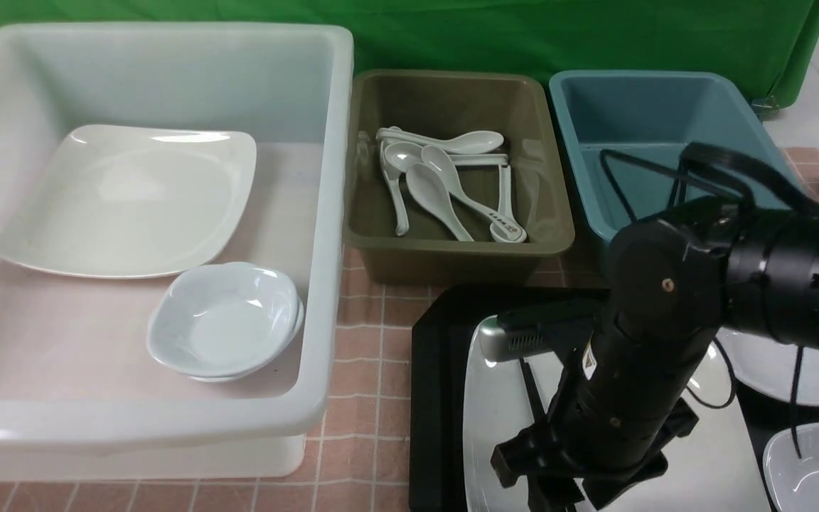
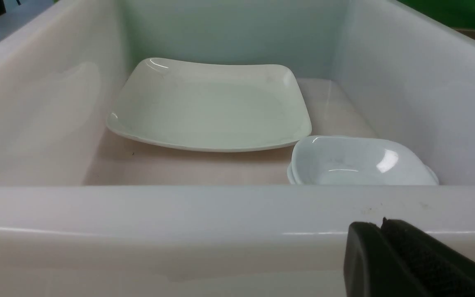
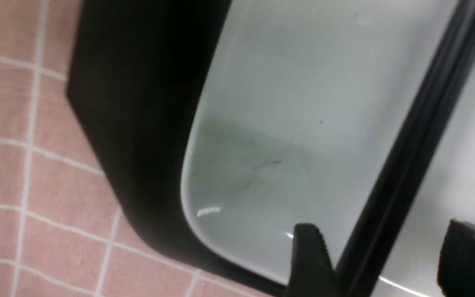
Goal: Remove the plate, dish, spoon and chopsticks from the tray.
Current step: Use the right arm to grab a pair of chopsticks from the plate, then use the right arm to put the chopsticks into the small storage box on the right
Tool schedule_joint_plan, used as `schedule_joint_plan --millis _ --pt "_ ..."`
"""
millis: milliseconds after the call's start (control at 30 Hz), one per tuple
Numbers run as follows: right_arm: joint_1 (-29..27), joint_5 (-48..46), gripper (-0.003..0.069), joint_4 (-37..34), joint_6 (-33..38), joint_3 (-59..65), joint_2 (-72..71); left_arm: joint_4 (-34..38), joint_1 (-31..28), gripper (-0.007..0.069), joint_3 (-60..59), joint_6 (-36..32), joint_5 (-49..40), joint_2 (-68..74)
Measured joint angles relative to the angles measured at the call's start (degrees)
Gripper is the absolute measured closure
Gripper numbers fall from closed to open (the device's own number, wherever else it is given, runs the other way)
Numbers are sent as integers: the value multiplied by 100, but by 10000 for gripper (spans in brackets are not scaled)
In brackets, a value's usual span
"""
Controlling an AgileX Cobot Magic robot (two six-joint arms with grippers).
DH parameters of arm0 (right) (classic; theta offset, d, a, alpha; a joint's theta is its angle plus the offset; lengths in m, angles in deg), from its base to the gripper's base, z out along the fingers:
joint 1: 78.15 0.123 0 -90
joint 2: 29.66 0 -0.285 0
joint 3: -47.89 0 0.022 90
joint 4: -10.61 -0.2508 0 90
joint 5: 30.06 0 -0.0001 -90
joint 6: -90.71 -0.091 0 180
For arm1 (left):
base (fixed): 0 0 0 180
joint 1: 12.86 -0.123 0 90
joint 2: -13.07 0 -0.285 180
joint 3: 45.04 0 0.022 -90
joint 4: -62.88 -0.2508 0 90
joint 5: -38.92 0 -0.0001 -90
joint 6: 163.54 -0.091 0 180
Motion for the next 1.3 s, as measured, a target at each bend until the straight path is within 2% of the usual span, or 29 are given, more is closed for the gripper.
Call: schedule_joint_plan --millis 300,400,433,467,500,567,600,933,1100,1200,1300 --pt "0 -11 196 -4 -6 7 456 0 0 606 0 0 0 0" --pt "0 -16 232 -4 1 7 479 0 0 606 0 0 0 0" --pt "0 -16 274 -4 1 7 479 0 0 606 0 0 0 0" --pt "0 -16 282 -4 1 7 479 0 0 606 0 0 0 0" --pt "0 -28 369 -4 1 7 479 0 0 606 0 0 0 0" --pt "0 -93 471 -4 1 7 479 0 0 606 0 11 0 0" --pt "0 -129 494 -11 6 7 479 0 0 606 0 11 0 0" --pt "0 -808 487 70 209 7 -406 0 0 606 0 11 0 0" --pt "-69 -889 487 829 236 -82 -1372 0 0 606 0 11 0 0" --pt "-524 -688 487 1076 236 -408 -1565 0 0 606 0 11 0 0" --pt "-1249 126 487 1157 236 -820 -1495 0 0 606 0 1 0 0"
